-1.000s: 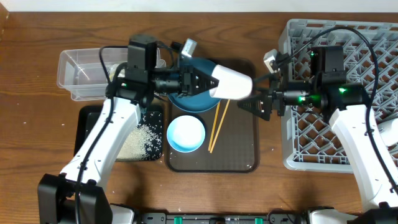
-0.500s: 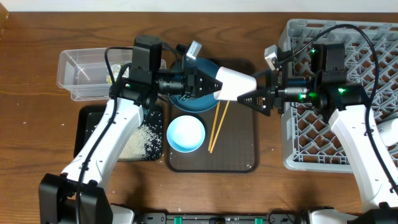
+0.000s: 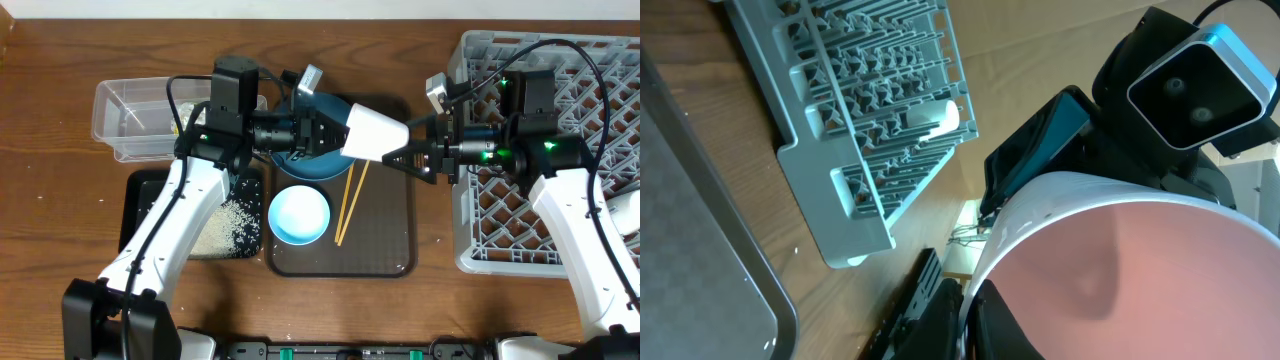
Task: Sort waste into correct bins and load items into the dishwasher rack
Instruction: 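Hand the pink cup from the left gripper to the right gripper, then carry the pink cup into the dish rack with the right gripper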
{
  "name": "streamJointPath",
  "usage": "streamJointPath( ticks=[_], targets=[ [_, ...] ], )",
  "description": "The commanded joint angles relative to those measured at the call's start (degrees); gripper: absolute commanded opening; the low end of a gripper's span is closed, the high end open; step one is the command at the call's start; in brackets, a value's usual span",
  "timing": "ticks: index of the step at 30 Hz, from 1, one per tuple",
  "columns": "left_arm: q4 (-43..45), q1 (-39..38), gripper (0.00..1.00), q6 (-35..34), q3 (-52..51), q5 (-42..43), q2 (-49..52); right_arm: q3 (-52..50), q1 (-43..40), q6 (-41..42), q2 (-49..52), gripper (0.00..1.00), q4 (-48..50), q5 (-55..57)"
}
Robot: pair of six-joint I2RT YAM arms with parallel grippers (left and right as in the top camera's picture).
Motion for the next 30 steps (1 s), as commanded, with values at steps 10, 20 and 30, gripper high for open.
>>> streamJointPath(
  ticks=[10,20,30],
  targets=[
    [-26.03,-0.72,0.5,18.71,0.76,-38.18,0.15,0.07,-0.04,5.64,-0.66,0.13,-7.43,27.45],
    [-38.07,5.84,0.51,21.57,0.76,-49.07,-6.78,6.62,-12.7,18.05,-4.48,0.01,-19.43,59.43],
    [-39.54,8.28,0.52,21.77,0.76,-54.25,-17.79,14.4,-31.98,25.27,-4.2,0.01,-22.62,75.67]
  ],
)
